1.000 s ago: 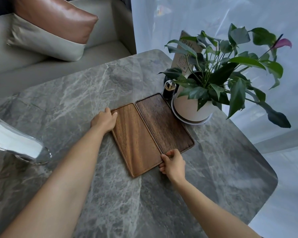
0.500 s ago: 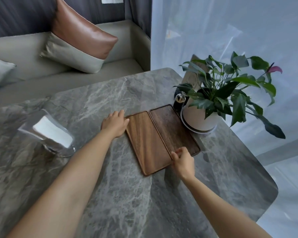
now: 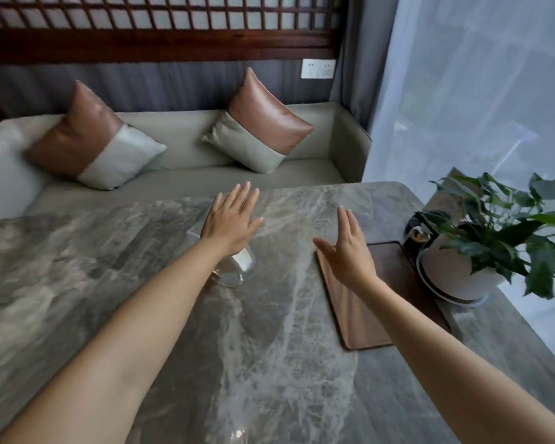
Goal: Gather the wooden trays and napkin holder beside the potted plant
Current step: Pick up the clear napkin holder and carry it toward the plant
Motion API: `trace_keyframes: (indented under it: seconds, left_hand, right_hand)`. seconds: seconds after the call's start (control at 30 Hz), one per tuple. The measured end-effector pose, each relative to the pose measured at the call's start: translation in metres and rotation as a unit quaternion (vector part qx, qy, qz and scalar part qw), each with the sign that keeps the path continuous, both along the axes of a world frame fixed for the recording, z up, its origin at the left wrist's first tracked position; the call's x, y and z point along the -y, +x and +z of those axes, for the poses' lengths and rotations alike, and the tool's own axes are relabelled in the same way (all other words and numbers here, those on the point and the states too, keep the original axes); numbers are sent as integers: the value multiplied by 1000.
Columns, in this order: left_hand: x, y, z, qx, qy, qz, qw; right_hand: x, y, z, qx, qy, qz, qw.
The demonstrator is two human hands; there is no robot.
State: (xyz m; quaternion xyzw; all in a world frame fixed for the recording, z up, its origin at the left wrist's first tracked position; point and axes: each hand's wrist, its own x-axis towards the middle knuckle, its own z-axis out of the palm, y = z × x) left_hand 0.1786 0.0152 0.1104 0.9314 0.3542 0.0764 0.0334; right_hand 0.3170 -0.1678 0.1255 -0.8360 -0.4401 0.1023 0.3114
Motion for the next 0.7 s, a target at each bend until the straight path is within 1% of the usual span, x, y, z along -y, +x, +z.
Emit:
trace_keyframes:
  seconds: [0.1, 0.17, 0.3, 0.43, 0.7]
  left_hand:
    - [-22, -36, 2, 16, -42, 49, 998]
    - [-36, -57, -1, 15, -79, 83, 993]
    - [-56, -90, -13, -28, -131, 113, 985]
    - [-65, -102, -27, -50, -184, 126, 974]
    - [-72, -92, -63, -14, -273, 134, 952]
  right_hand:
    - [-29, -24, 6, 64, -14, 63, 996]
    - [-47, -42, 5, 84, -29, 86, 992]
    - [-75, -75, -4, 62, -71, 119, 988]
    - [-93, -96, -21, 47, -118, 135, 983]
    - [-109, -108, -57, 13, -163, 127, 978]
